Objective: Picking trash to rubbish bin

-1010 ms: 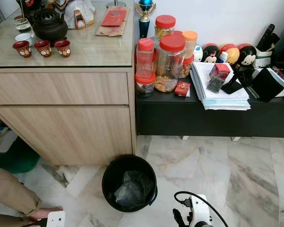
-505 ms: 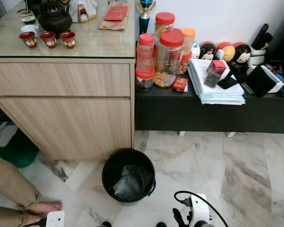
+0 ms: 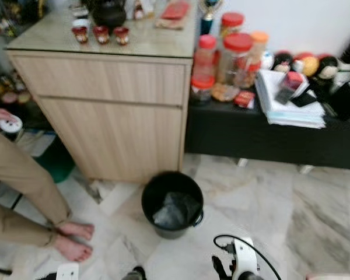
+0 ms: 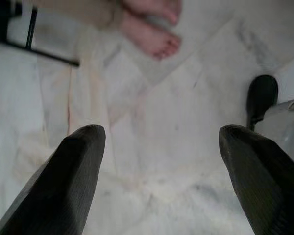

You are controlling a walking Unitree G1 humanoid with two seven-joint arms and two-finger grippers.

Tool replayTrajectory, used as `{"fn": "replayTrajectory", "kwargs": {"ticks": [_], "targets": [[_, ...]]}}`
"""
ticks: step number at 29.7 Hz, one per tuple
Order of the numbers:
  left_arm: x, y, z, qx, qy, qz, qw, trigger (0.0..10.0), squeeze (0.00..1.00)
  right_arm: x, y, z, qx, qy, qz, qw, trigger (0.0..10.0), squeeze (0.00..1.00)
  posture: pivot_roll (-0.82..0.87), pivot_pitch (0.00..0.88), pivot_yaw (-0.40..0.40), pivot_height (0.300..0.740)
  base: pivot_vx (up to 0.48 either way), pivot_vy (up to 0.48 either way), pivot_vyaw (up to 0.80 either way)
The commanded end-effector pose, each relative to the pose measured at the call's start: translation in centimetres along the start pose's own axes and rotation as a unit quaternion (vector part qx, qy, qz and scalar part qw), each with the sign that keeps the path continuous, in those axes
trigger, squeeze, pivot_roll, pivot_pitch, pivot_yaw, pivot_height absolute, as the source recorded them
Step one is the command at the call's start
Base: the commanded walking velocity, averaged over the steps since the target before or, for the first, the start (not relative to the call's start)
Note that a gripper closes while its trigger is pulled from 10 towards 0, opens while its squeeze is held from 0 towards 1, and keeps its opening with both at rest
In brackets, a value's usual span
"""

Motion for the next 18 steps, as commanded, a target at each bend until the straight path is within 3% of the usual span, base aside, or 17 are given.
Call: {"fn": "replayTrajectory", "kwargs": {"ticks": [1,10,18], "targets": [[-0.96,-0.26,-0.18,0.004,-0.013,0.002,1.0,10.0,0.0,-0.67,-0.07,-0.1,0.0,-0.011,0.004,1.0,10.0,0.0,0.08,0.177,-0.034,0.74,-0.285,0.0,0.0],[-1.04,-0.23,-0.21,0.004,-0.013,0.0,1.0,10.0,0.0,-0.77,-0.05,-0.13,0.0,-0.012,0.004,1.0,10.0,0.0,0.08,0.177,-0.034,0.74,-0.253,0.0,0.0],[-0.97,-0.19,-0.2,0.002,-0.012,0.001,1.0,10.0,0.0,-0.82,-0.17,-0.12,0.001,-0.013,0.004,1.0,10.0,0.0,0.08,0.177,-0.033,0.74,0.0,0.0,0.0]]}}
Point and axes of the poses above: a point about 5 cm out from each wrist's last joint towards the gripper, its own z axis pointing out of the wrist towards the gripper, its own x axis along the axis of the wrist's last joint, y = z × x, the point moved 5 cm from there along z, pointing out of the wrist towards the gripper, and after that the axes turned 5 degrees about -z, right-handed, at the moved point
